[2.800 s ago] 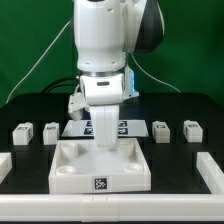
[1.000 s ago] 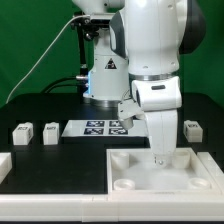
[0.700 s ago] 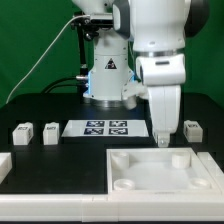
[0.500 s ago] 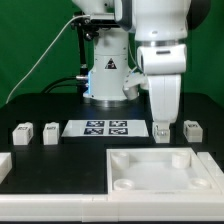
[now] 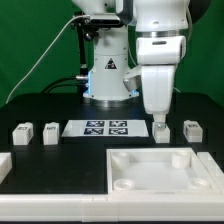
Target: Assemble one leg
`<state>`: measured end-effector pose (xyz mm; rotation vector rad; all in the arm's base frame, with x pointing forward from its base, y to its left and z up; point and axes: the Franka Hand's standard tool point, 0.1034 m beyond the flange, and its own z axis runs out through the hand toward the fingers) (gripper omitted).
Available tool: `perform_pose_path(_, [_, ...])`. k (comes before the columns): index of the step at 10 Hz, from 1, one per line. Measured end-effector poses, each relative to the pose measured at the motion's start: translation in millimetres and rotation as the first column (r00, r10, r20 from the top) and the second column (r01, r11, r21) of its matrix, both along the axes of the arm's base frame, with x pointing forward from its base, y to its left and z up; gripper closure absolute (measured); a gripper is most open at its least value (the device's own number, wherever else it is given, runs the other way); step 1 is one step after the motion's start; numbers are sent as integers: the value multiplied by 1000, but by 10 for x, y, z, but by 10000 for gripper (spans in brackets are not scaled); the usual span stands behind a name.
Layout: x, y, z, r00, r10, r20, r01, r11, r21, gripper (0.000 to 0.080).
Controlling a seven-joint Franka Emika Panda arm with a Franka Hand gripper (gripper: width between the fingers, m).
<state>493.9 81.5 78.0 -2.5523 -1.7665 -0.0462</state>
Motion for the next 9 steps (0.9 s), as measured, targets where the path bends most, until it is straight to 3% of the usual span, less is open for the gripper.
perform_pose_path(2, [-139, -58, -89, 951, -307, -22, 308, 951, 14, 151])
perform_pose_path(5, [-332, 394, -172, 678, -731, -78, 734, 679, 16, 151])
perform_pose_path(7, [-388, 630, -201, 519, -849, -100, 853, 521, 3, 151])
perform_pose_path(8, [-419, 764, -218, 465, -879, -109, 884, 468, -6, 151])
perform_pose_path(9, [-444, 826, -237, 478, -872, -111, 876, 481, -8, 151])
